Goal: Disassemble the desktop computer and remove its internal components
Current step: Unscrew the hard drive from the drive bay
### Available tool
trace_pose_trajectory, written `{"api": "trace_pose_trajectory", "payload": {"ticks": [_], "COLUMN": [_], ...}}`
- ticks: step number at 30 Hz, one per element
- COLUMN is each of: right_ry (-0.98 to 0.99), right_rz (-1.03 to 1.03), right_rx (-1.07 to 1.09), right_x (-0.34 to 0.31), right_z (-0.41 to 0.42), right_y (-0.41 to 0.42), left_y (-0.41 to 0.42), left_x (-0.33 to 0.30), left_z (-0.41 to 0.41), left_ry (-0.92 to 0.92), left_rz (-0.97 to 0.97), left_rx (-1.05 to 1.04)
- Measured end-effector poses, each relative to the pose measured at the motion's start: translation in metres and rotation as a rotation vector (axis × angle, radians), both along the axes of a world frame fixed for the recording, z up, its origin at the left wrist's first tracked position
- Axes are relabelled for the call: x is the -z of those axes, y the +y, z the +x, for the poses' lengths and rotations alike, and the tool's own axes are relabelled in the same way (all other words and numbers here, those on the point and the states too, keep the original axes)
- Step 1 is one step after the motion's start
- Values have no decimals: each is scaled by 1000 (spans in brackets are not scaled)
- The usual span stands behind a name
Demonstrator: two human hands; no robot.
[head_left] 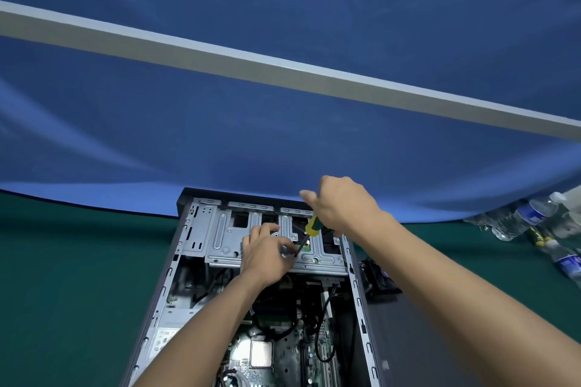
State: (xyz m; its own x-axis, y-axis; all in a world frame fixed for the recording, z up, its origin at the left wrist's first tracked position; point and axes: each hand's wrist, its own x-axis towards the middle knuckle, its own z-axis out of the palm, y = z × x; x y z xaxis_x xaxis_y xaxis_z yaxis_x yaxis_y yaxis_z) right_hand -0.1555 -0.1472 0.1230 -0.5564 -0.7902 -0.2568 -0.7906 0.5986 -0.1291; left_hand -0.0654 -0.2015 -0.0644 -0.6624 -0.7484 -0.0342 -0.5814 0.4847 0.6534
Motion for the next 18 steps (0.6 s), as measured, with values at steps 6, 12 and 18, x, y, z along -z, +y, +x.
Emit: {"api": "trace_pose_trajectory", "payload": {"ticks": [6, 12, 18], "right_ry": [-124, -90, -47], "right_rz": [1, -48, -84], "right_rx": [-120, -48, -55], "right_x": [-4, -1, 2], "right_z": [-3, 1, 4], "right_y": [5, 3, 8], "left_y": [-1, -2, -1], "left_x": [2, 1, 2], "left_z": [1, 3, 2], "left_ry": [22, 21, 16], "left_rz": [0, 15, -1], "left_rx": [14, 39, 43]}}
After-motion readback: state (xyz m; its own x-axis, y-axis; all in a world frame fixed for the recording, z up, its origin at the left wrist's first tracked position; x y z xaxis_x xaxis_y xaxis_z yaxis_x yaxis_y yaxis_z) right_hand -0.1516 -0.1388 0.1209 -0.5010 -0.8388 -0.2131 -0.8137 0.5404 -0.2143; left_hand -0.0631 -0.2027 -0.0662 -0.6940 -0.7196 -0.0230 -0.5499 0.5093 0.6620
